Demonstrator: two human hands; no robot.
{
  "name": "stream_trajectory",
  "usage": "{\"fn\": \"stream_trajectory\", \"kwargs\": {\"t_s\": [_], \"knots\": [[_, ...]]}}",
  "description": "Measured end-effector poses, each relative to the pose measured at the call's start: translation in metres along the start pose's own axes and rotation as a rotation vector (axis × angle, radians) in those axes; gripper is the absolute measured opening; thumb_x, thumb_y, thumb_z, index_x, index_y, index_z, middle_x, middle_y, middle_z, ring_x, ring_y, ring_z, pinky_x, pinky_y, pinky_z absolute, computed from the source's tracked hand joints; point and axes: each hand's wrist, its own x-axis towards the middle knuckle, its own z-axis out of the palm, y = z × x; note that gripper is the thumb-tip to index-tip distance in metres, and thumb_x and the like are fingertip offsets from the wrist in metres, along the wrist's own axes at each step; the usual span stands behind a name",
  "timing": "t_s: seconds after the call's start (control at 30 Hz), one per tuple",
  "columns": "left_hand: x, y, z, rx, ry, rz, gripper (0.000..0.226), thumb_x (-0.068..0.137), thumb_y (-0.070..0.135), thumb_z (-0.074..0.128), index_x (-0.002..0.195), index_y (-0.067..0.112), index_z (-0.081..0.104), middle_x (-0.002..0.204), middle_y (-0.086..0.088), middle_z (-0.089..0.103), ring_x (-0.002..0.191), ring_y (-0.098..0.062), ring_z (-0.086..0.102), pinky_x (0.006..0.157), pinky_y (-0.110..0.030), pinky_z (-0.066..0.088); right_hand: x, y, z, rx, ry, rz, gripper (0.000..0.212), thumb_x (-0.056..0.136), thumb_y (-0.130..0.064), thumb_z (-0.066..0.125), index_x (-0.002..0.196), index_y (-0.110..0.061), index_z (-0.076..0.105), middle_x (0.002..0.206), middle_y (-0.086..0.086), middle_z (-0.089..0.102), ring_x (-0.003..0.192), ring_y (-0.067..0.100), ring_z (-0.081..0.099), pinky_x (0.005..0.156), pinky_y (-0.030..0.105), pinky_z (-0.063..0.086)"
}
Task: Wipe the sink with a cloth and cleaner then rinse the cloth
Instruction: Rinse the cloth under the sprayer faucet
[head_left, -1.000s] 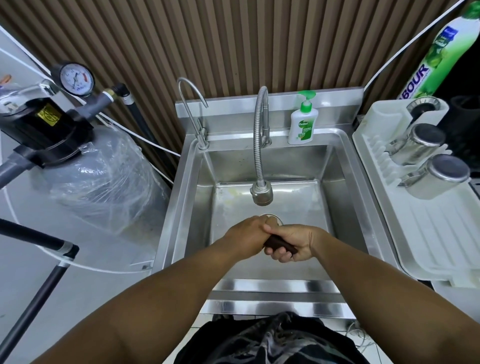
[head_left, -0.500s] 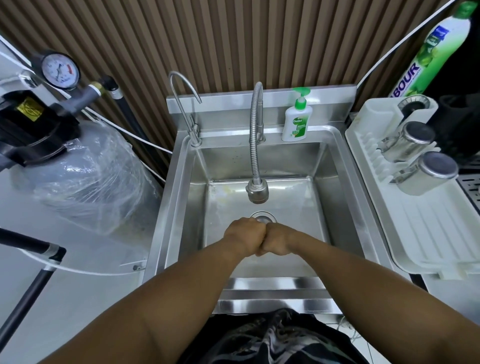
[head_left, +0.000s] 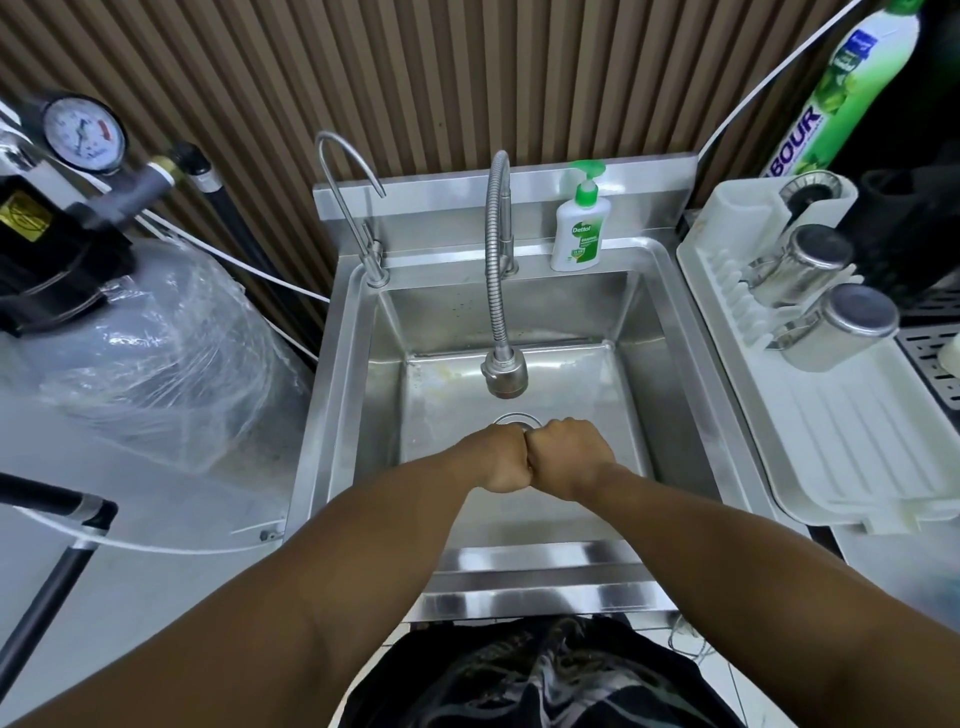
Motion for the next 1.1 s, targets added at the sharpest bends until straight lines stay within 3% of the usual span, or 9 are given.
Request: {"fn": "stream_trajectory", "kwargs": {"t_s": [0.1,0.27,0.37,0.53,0.67,0.87,0.97,1.03,1.1], "knots": [[0.0,-0.004,0.0,-0.095,-0.083,-0.038,0.026,0.085,0.007,0.057,0.069,0.02,0.042,0.064,-0.003,0.048,0.052,-0.022,0.045,0.051,-0.028,0.039,0.0,0.001,0.003,-0.035,0.047,-0.053,0.024,0.089,-0.023,0.053,0.105,-0.011,0.066,0.102,0.012,0.073,0.091,0.036,0.068,0.068,0.032,0.038],[0.001,-0.007,0.001,-0.117,-0.106,-0.054,0.02,0.085,0.007,0.059,0.072,0.015,0.046,0.068,-0.007,0.052,0.06,-0.027,0.049,0.055,-0.031,0.041,0.001,-0.002,0.004,-0.02,0.063,-0.057,0.022,0.089,-0.023,0.053,0.103,-0.013,0.067,0.1,0.009,0.073,0.089,0.034,0.068,0.068,0.031,0.039],[-0.001,-0.011,0.005,0.033,0.008,-0.011,0.006,0.09,0.013,0.056,0.092,0.009,0.06,0.098,-0.013,0.069,0.088,-0.031,0.064,0.069,-0.031,0.046,0.002,-0.008,0.001,0.055,-0.003,0.024,0.021,0.088,-0.02,0.053,0.103,-0.013,0.066,0.102,0.009,0.071,0.091,0.032,0.067,0.068,0.032,0.039],[-0.003,-0.017,0.024,0.163,0.16,-0.012,0.025,0.092,0.009,0.051,0.116,0.008,0.059,0.117,-0.017,0.063,0.104,-0.036,0.063,0.075,-0.035,0.045,-0.001,-0.02,0.011,0.383,-0.092,0.233,0.022,0.085,-0.021,0.056,0.104,-0.014,0.065,0.103,0.008,0.069,0.093,0.031,0.066,0.069,0.031,0.043],[-0.007,-0.021,0.034,0.2,0.251,-0.049,0.021,0.087,0.012,0.054,0.106,0.011,0.063,0.112,-0.015,0.065,0.1,-0.036,0.064,0.073,-0.034,0.044,-0.003,-0.024,0.011,0.449,-0.118,0.222,0.03,0.078,-0.027,0.062,0.107,-0.02,0.061,0.099,0.003,0.07,0.087,0.026,0.066,0.066,0.03,0.045],[-0.011,-0.02,0.026,0.228,0.287,-0.103,0.023,0.083,0.017,0.058,0.104,0.017,0.067,0.108,-0.009,0.069,0.096,-0.031,0.066,0.074,-0.033,0.047,-0.002,-0.025,0.006,0.138,-0.005,0.094,0.026,0.089,-0.016,0.055,0.114,-0.015,0.059,0.108,0.007,0.069,0.095,0.03,0.067,0.069,0.032,0.04],[-0.012,-0.013,0.019,0.138,0.236,-0.106,0.006,0.081,0.016,0.057,0.086,0.02,0.057,0.092,-0.004,0.064,0.081,-0.028,0.06,0.068,-0.031,0.046,-0.001,-0.019,0.005,0.031,0.058,0.06,0.027,0.091,-0.01,0.048,0.115,-0.011,0.06,0.105,0.009,0.071,0.092,0.033,0.068,0.068,0.034,0.04],[-0.011,-0.008,0.012,0.074,0.176,-0.092,0.015,0.081,0.014,0.056,0.074,0.023,0.046,0.077,0.002,0.054,0.077,-0.026,0.056,0.066,-0.031,0.046,-0.002,-0.014,0.007,0.011,0.123,0.037,0.025,0.089,-0.01,0.051,0.111,-0.009,0.063,0.096,0.01,0.073,0.085,0.035,0.07,0.064,0.033,0.039],[-0.01,-0.004,0.007,-0.001,0.094,-0.067,0.02,0.083,0.011,0.054,0.072,0.023,0.043,0.071,0.004,0.05,0.075,-0.024,0.056,0.062,-0.029,0.045,-0.004,-0.011,0.005,-0.054,0.186,0.014,0.018,0.07,-0.014,0.072,0.087,-0.011,0.07,0.067,0.007,0.07,0.057,0.031,0.068,0.051,0.028,0.036]]}}
